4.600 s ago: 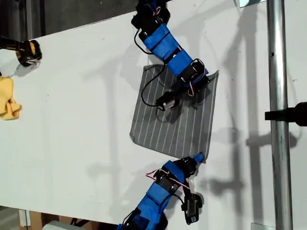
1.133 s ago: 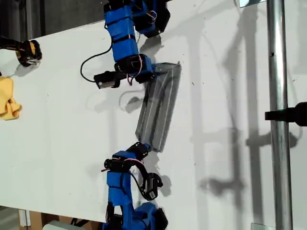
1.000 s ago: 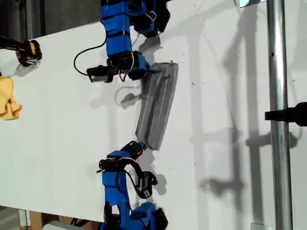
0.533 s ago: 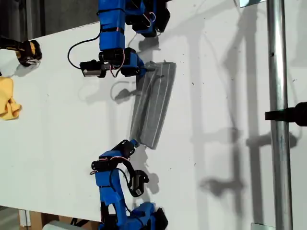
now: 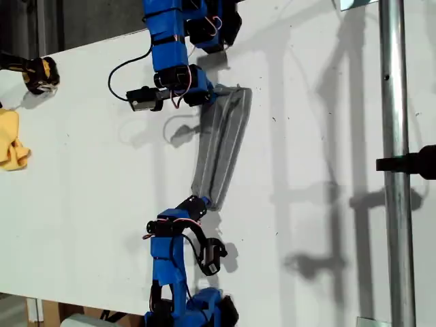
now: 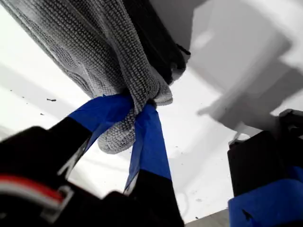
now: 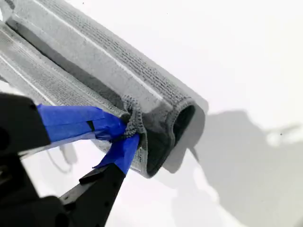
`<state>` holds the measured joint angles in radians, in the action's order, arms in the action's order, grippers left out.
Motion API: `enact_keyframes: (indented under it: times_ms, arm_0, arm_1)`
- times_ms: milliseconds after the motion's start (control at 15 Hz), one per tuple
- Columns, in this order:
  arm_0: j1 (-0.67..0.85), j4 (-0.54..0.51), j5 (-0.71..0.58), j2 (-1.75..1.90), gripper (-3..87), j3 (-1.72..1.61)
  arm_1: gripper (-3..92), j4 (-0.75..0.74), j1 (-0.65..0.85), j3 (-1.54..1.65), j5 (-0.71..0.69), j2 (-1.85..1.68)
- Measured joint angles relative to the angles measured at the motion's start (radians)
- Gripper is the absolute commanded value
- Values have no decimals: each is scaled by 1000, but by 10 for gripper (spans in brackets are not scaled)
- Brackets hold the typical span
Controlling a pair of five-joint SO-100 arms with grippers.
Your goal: Grasp corners of a towel and fold twice.
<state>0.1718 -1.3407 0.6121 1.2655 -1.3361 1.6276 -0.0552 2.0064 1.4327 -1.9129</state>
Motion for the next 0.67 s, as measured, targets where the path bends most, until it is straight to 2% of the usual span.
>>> enact_keyframes:
  times_ms: [267, 467, 533, 667]
  arm_0:
    - [-44, 2, 57, -15, -16, -17]
    - [-48, 20, 92, -49, -12, -67]
    - [-32, 20, 95, -71, 7, -71]
    - [-9, 6, 117, -118, 112, -55]
  arm_1:
    - [-1, -74, -69, 25, 34, 60]
    - [-1, -130, -60, 25, 29, 183]
    - [0, -143, -51, 8, 34, 258]
    - [104, -156, -38, 6, 32, 367]
